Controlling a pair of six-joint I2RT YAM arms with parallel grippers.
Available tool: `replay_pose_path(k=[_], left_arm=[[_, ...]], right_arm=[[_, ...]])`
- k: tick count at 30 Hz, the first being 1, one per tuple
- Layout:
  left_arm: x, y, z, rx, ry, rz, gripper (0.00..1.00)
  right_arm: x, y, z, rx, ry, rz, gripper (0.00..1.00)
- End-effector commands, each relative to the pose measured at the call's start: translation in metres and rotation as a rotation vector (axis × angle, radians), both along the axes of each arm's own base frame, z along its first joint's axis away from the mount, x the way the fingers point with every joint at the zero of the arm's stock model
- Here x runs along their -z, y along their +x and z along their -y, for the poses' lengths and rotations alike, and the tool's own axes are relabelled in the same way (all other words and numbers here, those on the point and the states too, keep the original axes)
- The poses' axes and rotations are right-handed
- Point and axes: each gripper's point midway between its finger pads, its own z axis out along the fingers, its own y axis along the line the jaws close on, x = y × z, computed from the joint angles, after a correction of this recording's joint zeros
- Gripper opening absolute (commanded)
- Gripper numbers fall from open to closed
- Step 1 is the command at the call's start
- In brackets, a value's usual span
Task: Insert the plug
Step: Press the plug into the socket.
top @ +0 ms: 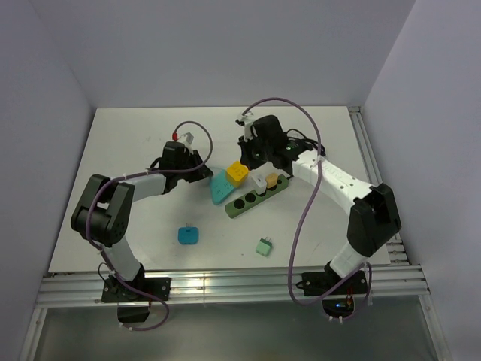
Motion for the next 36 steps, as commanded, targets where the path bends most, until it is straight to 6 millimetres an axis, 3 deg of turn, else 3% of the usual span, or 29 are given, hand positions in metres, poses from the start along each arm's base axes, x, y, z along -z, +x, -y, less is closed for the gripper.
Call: replay_pose_path(k=[1, 5, 8, 11, 14, 16, 24, 27, 29, 32, 34, 36], left_arm=[[0.081, -0.054, -0.054, -0.074, 0.229, -0.283, 0.23], [0.081, -0.054, -0.053, -0.071, 0.228, -0.283, 0.23], [0.081, -0.053, -0.053, -0.070, 0.227, -0.283, 0.23], [0.082, -0.054, -0.053, -0.068, 0.227, -0.284, 0.23], [0.081, -0.053, -0.053, -0.068, 0.227, -0.279, 0.22], [0.082, -0.054, -0.053, -0.068, 0.231, -0.282, 0.22], [0.081, -0.053, -0.053, -0.068, 0.230, -0.280, 0.22], [0.077, -0.053, -0.053, -0.072, 0.224, -0.268, 0.23], [0.074, -0.053, -0.054, -0.076, 0.224, -0.260, 0.23], [0.065, -0.052, -0.057, -0.095, 0.222, -0.226, 0.26], [0.059, -0.055, -0.058, -0.099, 0.217, -0.211, 0.31], [0.047, -0.050, -0.059, -0.113, 0.201, -0.159, 0.40]], right_arm=[[-0.049, 0.011, -0.005, 0.060, 0.152, 0.150, 0.00], [-0.020, 0.006, -0.007, 0.068, 0.165, 0.102, 0.00], [0.031, 0.007, -0.017, 0.051, 0.104, -0.009, 0.00], [0.061, 0.005, -0.024, 0.042, 0.048, -0.069, 0.00], [0.088, 0.004, -0.019, 0.068, -0.038, -0.122, 0.00], [0.093, 0.005, -0.012, 0.091, -0.065, -0.121, 0.00], [0.062, 0.008, -0.010, 0.106, -0.037, -0.066, 0.00], [0.032, 0.005, -0.009, 0.105, 0.014, -0.017, 0.00], [0.010, -0.002, -0.007, 0.104, 0.058, 0.018, 0.00], [-0.003, -0.015, 0.003, 0.108, 0.081, 0.037, 0.00], [0.005, -0.027, 0.012, 0.115, 0.075, 0.022, 0.00], [0.000, -0.037, 0.019, 0.122, 0.095, 0.037, 0.00]])
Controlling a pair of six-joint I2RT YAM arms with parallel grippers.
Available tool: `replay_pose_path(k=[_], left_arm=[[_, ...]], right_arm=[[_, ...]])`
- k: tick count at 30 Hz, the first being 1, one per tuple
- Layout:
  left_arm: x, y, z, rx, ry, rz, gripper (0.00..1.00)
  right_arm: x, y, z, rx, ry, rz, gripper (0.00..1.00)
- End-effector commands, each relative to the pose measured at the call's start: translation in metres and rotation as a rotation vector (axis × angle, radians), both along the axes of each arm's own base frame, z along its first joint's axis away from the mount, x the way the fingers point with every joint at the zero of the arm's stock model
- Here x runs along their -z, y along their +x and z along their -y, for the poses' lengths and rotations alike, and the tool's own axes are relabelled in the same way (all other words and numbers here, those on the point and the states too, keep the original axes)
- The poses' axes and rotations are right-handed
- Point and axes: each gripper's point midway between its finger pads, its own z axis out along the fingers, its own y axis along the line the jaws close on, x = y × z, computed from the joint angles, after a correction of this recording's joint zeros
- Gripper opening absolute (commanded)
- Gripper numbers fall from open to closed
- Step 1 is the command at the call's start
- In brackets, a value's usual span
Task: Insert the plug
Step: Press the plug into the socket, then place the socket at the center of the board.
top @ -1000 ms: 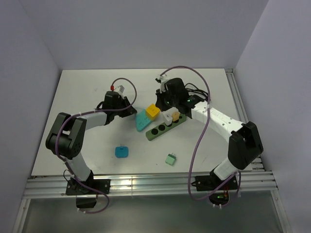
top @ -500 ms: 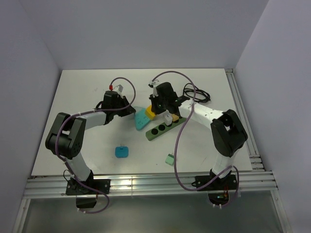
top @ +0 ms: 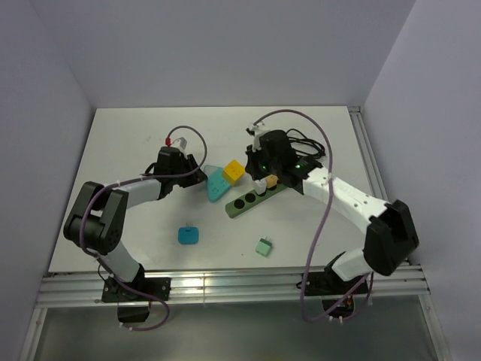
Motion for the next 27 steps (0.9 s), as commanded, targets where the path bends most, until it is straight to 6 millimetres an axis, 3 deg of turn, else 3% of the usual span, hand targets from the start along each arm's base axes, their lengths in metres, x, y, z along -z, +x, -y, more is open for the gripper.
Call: replay_pose_path(k=[1, 3, 4, 5, 9, 12, 16, 20, 23, 27], left_arm=[[0.043, -0.040, -0.039, -0.062, 0.165, -0.150, 0.52], [0.035, -0.041, -0.041, -0.074, 0.155, -0.124, 0.60], [0.032, -0.041, -0.041, -0.078, 0.150, -0.113, 0.64], [0.028, -0.040, -0.041, -0.082, 0.143, -0.097, 0.66], [0.007, -0.043, -0.044, -0.098, 0.106, -0.015, 0.73], [-0.013, -0.050, -0.042, -0.083, 0.065, 0.065, 0.98], [-0.037, -0.055, -0.044, -0.093, 0.033, 0.136, 0.99], [-0.060, -0.057, -0.054, -0.146, 0.035, 0.196, 1.00], [-0.065, -0.062, -0.062, -0.194, 0.034, 0.187, 1.00], [-0.058, -0.071, -0.072, -0.258, 0.049, 0.127, 1.00]], right_arm=[[-0.002, -0.023, 0.014, 0.024, 0.036, 0.009, 0.00], [0.001, -0.032, 0.017, 0.031, 0.074, -0.001, 0.00], [0.016, -0.042, 0.022, 0.035, 0.068, -0.030, 0.00], [0.013, -0.047, 0.025, 0.040, 0.088, -0.022, 0.01], [0.034, -0.071, 0.037, 0.057, 0.120, -0.057, 0.12], [0.039, -0.082, 0.046, 0.079, 0.120, -0.068, 0.15], [0.052, -0.094, 0.060, 0.135, 0.112, -0.090, 0.33], [0.065, -0.107, 0.060, 0.129, 0.118, -0.131, 0.43], [0.073, -0.114, 0.059, 0.146, 0.097, -0.154, 0.53], [0.071, -0.119, 0.045, 0.150, 0.115, -0.176, 0.53]])
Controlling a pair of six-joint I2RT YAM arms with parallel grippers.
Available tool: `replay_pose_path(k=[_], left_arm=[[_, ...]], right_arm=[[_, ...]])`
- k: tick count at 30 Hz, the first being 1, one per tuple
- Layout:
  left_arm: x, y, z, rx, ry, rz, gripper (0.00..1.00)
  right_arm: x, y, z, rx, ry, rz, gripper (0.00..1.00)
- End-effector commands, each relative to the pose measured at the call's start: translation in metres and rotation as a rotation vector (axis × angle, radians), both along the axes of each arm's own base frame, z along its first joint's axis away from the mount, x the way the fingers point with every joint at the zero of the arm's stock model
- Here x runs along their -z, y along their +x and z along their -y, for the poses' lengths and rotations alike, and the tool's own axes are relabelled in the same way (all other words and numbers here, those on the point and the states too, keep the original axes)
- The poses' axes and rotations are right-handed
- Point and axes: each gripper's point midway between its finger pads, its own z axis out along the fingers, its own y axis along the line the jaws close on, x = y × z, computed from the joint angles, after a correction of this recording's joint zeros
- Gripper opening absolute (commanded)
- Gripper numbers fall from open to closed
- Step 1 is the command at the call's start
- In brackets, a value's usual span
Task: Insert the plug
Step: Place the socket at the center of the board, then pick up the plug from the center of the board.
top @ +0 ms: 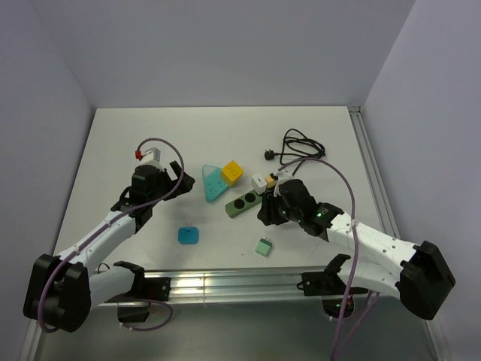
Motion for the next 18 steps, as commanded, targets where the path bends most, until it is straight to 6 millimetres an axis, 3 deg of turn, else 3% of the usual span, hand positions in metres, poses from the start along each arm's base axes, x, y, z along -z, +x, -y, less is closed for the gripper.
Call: replay_pose_path(k=[1, 6, 9, 13, 18], left_arm=[[0.011, -0.010, -0.014, -0.085, 0.015, -0.071, 0.99], [0.019, -0.031, -0.018, -0.106, 0.019, -0.163, 1.00], [0.019, -0.045, -0.021, -0.140, 0.058, -0.214, 0.99], [0.017, -0.064, -0.011, -0.136, 0.101, -0.258, 1.00], [0.030, -0.082, -0.008, -0.160, 0.128, -0.329, 1.00]], right_arm=[[-0.008, 0.002, -0.014, 0.034, 0.030, 0.005, 0.56], [-0.013, -0.002, -0.035, 0.045, 0.022, 0.066, 0.67], [-0.012, 0.004, -0.038, 0.056, 0.022, 0.084, 0.71], [-0.013, 0.011, -0.038, 0.068, 0.000, 0.102, 0.91], [-0.017, 0.010, -0.035, 0.067, -0.010, 0.108, 0.93]])
